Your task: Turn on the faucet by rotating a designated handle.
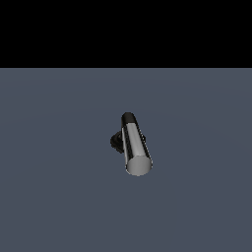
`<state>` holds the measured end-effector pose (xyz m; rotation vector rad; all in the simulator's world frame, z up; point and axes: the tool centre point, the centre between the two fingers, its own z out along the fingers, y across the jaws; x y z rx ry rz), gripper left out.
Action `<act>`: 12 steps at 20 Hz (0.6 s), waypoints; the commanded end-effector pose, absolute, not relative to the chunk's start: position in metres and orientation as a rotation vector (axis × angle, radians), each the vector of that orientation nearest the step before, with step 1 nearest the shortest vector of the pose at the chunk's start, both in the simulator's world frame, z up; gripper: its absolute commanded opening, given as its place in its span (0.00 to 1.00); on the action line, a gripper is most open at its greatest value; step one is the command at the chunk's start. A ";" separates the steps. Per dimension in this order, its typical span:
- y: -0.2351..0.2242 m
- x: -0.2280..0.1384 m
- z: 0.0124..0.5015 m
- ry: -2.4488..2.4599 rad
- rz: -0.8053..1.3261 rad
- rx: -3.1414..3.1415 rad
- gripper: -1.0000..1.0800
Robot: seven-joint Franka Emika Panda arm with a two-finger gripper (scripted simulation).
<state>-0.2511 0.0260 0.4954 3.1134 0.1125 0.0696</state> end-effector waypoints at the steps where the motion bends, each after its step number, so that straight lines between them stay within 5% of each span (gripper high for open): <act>1: 0.026 -0.251 0.495 0.112 0.070 3.113 0.00; 12: 0.029 -0.247 0.465 0.102 0.064 3.116 0.00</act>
